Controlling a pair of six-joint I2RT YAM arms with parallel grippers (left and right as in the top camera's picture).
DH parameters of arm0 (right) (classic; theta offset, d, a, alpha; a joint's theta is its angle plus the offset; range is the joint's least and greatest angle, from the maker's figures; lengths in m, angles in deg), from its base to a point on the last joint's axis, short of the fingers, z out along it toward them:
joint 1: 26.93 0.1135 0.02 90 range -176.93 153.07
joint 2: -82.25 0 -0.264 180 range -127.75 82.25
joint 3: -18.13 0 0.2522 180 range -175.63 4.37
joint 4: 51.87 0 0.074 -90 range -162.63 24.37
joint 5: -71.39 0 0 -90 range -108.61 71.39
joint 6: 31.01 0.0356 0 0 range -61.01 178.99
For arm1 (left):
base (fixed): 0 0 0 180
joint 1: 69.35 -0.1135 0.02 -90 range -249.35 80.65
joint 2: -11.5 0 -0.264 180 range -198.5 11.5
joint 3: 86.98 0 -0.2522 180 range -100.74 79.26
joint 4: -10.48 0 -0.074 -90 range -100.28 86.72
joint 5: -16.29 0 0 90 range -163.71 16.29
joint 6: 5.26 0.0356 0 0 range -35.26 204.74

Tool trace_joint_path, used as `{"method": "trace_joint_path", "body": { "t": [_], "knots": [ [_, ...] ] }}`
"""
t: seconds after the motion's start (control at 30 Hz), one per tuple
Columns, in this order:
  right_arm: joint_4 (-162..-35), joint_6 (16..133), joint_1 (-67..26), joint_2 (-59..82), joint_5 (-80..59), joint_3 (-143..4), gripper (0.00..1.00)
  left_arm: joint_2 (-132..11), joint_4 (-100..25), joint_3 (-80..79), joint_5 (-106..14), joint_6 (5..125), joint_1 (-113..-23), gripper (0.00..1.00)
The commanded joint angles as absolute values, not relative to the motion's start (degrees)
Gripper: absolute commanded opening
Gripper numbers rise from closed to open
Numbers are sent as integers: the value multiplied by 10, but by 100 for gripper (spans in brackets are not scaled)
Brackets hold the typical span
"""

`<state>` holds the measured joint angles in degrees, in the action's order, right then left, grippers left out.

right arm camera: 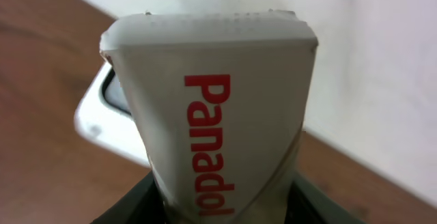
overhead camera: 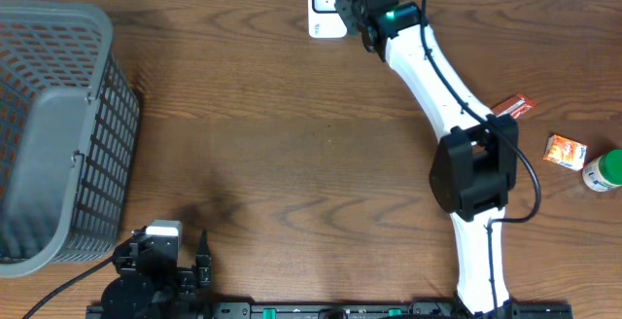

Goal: Scan the item barcode
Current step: 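Hold the Panadol box barcode in front of the white scanner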

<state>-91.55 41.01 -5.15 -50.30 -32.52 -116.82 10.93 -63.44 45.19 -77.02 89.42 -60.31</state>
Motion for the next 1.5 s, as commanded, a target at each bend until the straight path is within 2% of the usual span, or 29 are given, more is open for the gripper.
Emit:
{"method": "trace_joint_path", "body": {
  "t": [0.0,0.4,0.53,0.63,1.07,1.3,1.47],
  "knots": [
    [-879,341,-47,-536,-377,-1178,44,112,-634,453,-769,893,-606,93],
    [-672,134,14,-638,-489,-1179,44,112,-634,453,-769,893,-606,93],
    [-573,26,37,-680,-539,-1180,45,112,-634,453,-769,893,-606,93],
    [-547,-58,48,-705,-556,-1180,45,112,-634,453,-769,893,-606,93],
    [-506,-161,39,-706,-556,-1180,44,112,-634,453,-769,893,-606,93],
    [-510,-146,29,-706,-532,-1180,46,112,-634,453,-769,893,-606,93],
    [-564,-121,29,-697,-537,-1180,46,112,-634,453,-769,893,-606,93]
  ]
}}
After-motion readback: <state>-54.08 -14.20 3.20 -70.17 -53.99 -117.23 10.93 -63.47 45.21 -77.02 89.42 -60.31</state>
